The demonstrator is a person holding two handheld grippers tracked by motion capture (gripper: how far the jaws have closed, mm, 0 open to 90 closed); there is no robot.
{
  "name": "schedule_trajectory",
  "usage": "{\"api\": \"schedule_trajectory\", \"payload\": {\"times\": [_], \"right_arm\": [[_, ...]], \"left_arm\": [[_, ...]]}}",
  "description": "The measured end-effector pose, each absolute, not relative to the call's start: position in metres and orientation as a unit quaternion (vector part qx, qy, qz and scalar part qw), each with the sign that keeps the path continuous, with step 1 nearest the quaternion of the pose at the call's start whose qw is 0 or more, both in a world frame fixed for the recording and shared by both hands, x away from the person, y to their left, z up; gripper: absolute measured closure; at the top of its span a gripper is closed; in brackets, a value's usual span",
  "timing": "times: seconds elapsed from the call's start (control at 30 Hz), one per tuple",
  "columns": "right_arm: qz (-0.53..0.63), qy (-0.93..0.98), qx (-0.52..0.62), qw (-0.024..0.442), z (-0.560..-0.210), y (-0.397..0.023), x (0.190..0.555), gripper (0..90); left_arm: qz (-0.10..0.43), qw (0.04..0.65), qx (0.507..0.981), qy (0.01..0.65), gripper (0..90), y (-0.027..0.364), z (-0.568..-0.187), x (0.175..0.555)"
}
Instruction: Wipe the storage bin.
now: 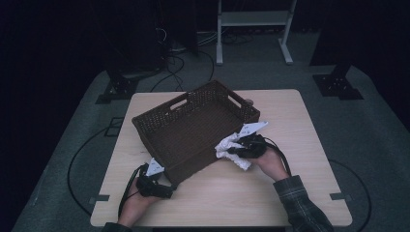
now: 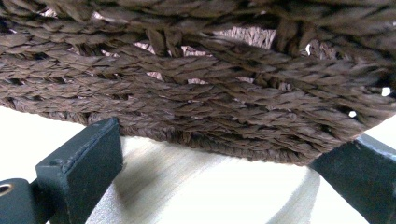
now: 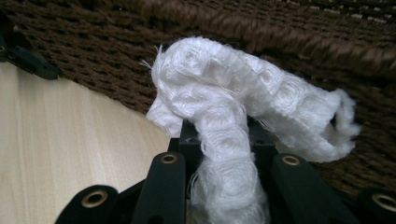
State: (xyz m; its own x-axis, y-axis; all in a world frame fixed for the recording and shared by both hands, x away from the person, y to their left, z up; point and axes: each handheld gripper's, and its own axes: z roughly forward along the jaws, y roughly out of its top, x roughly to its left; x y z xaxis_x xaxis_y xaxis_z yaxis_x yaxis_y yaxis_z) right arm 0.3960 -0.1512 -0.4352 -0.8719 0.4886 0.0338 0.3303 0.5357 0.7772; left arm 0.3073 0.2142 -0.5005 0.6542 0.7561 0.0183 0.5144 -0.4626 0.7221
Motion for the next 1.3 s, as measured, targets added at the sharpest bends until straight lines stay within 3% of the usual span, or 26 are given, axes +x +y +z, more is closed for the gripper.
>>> {"api": "schedule_trajectory", "payload": {"times": [0.4, 1.0, 1.3], "right_arm": [[0.46, 0.854, 0.22, 0.105, -0.412, -0.15, 0.387, 73.5], [0.445, 0.863, 0.229, 0.069, -0.44, -0.142, 0.397, 73.5], [0.424, 0.872, 0.235, 0.076, -0.454, -0.135, 0.392, 73.5]], "left_arm": [[0.172, 0.353, 0.838, 0.379, 1.5, 0.214, -0.501, 0.307], [0.17, 0.353, 0.838, 0.379, 1.5, 0.214, -0.5, 0.308], [0.17, 0.353, 0.838, 0.379, 1.5, 0.214, -0.5, 0.308]]}}
